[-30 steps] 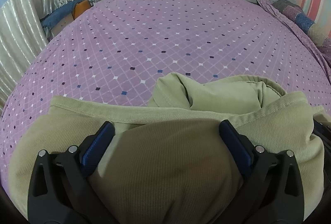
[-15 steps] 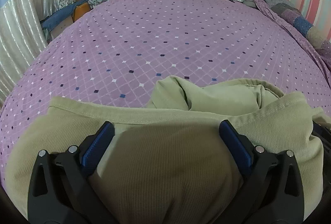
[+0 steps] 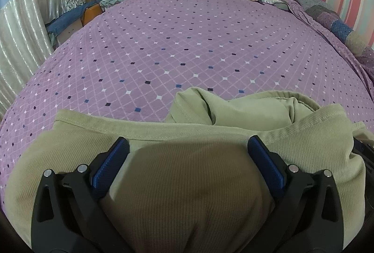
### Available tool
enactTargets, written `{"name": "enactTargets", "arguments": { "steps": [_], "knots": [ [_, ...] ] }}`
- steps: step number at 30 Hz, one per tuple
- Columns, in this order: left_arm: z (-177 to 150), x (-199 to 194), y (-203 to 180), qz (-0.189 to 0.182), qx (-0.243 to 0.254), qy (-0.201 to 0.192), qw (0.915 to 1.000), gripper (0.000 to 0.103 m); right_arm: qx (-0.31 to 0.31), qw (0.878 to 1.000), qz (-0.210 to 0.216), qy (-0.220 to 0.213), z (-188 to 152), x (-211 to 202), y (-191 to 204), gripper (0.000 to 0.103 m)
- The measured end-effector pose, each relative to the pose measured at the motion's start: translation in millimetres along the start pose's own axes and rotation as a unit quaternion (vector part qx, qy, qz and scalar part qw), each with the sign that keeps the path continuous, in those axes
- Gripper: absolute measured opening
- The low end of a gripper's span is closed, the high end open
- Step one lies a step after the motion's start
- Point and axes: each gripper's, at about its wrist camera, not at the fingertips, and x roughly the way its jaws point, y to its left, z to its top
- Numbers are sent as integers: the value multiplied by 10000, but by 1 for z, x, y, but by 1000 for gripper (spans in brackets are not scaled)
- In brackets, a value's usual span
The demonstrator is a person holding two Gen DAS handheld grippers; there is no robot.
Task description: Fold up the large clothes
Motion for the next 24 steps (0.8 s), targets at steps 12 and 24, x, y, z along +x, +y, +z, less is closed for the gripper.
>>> {"name": "enactTargets", "arguments": {
  "steps": [12,24],
  "knots": [
    [3,-26,3,-95,270,241,9993,100,-162,9996,211,83,3,-31,-5,52],
    [-4,-80,67,435,683,-552,9952,100,-240,9944,-188,-1008,-5,-86,-76,98]
  ]
}}
